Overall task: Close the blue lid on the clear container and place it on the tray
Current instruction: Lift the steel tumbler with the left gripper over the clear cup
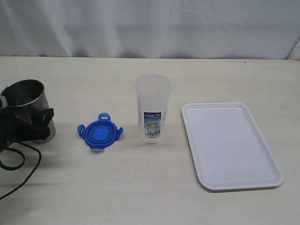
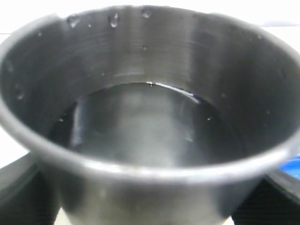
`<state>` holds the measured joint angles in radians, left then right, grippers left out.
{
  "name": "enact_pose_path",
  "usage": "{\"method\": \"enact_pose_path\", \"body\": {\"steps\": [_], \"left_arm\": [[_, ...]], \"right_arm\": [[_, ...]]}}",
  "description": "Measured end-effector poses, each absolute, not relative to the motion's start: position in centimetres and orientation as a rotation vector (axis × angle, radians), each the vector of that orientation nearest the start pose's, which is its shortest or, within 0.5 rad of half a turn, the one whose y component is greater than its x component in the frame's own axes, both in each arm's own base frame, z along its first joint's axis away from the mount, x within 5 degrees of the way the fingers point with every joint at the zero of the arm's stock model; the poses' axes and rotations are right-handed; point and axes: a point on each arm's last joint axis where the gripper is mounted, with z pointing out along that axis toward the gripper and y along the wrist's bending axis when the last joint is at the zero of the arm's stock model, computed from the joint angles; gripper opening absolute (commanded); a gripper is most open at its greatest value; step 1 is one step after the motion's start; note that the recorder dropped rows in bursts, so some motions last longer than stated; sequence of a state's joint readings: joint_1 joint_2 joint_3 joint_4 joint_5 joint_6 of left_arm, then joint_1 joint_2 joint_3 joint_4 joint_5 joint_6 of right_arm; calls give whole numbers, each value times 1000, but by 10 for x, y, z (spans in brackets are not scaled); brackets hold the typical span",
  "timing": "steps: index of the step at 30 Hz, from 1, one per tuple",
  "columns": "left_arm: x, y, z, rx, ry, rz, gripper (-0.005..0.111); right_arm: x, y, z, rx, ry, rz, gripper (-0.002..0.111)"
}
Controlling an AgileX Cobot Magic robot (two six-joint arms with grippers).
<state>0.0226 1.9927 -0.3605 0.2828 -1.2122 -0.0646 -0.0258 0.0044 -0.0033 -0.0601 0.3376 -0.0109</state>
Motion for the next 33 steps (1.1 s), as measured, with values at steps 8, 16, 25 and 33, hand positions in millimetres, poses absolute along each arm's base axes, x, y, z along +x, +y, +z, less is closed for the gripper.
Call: {"method": "enact_pose_path", "body": {"steps": [8, 16, 25, 33], "left_arm": [[266, -19, 86, 176, 1906, -245, 0], [266, -20, 96, 192, 1907, -253, 0], [277, -21, 130, 205, 1790, -259, 0], [309, -24, 153, 241, 1795, -290, 0]], "right_arm": [[54, -3, 184, -24, 1822, -84, 5], [54, -3, 184, -24, 1822, -84, 5], [54, -3, 184, -24, 1822, -84, 5], [54, -3, 184, -24, 1822, -84, 5]]}}
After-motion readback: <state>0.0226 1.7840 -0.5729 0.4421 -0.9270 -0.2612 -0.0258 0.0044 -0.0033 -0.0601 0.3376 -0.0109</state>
